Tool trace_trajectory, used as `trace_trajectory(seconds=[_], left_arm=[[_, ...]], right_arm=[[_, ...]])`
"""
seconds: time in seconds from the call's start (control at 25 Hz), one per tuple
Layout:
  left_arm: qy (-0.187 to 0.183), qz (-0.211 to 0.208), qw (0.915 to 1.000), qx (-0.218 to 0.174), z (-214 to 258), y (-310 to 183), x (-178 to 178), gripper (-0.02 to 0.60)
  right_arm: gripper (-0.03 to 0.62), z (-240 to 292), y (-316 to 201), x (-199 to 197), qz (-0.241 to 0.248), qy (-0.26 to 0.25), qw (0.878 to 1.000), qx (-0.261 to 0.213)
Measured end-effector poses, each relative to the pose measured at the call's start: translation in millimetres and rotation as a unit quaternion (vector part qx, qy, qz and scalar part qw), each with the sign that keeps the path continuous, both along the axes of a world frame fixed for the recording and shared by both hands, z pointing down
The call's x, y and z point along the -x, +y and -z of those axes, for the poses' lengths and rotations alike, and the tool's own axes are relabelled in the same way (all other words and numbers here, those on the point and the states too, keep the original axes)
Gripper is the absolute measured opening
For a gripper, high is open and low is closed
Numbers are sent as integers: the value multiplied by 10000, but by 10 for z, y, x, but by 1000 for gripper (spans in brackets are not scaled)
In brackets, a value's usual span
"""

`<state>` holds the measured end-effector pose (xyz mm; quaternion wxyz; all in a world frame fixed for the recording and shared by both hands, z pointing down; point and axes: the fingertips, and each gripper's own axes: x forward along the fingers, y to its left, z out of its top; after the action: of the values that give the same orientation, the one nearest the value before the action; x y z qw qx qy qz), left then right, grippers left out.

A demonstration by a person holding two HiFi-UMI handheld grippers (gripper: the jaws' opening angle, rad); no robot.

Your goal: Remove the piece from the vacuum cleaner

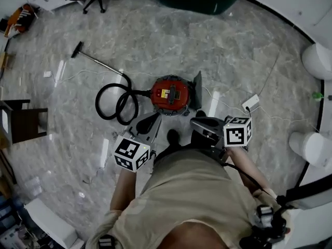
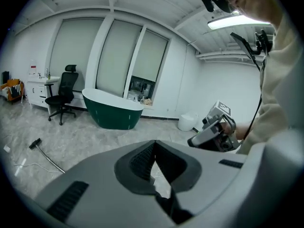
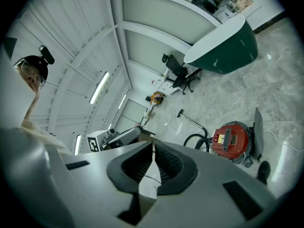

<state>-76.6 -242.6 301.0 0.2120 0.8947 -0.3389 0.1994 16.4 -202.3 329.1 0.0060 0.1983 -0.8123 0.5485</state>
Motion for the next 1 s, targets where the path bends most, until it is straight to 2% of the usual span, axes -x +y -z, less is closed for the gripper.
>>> trace_trajectory(seconds=[0.16,0.4,0.48,0.64,0.8,0.84,0.88,1.0], left_arm=[[-134,33,9991,398,-256,9,-130,0],[-361,52,9972,646,-572,-68,-181,0],[-377,110,9971,656,-682,-133,-181,0],[-342,307,9962,742,-886,-176,-200,0],[-326,297,9943,966,-1181,-112,-280,0],[-340,286,9937,1032,-1265,-98,-299,0],[-353,283,9929,1102,-1347,-88,-312,0],[-384,302,9897,1345,-1604,-42,-319,0]], right_arm=[[5,-338,-135,-166,143,332,9991,238],[5,-1010,-480,-445,102,1244,9915,371],[5,-1299,-658,-602,-188,1635,9851,503],[6,-1876,-846,-978,-800,2411,9624,964],[9,-2356,-905,-1106,-783,2757,9514,1127],[26,-2470,-914,-1112,-711,2811,9502,1146],[90,-2582,-928,-1105,-633,2837,9496,1176],[156,-2952,-993,-1071,-442,2913,9469,1286]])
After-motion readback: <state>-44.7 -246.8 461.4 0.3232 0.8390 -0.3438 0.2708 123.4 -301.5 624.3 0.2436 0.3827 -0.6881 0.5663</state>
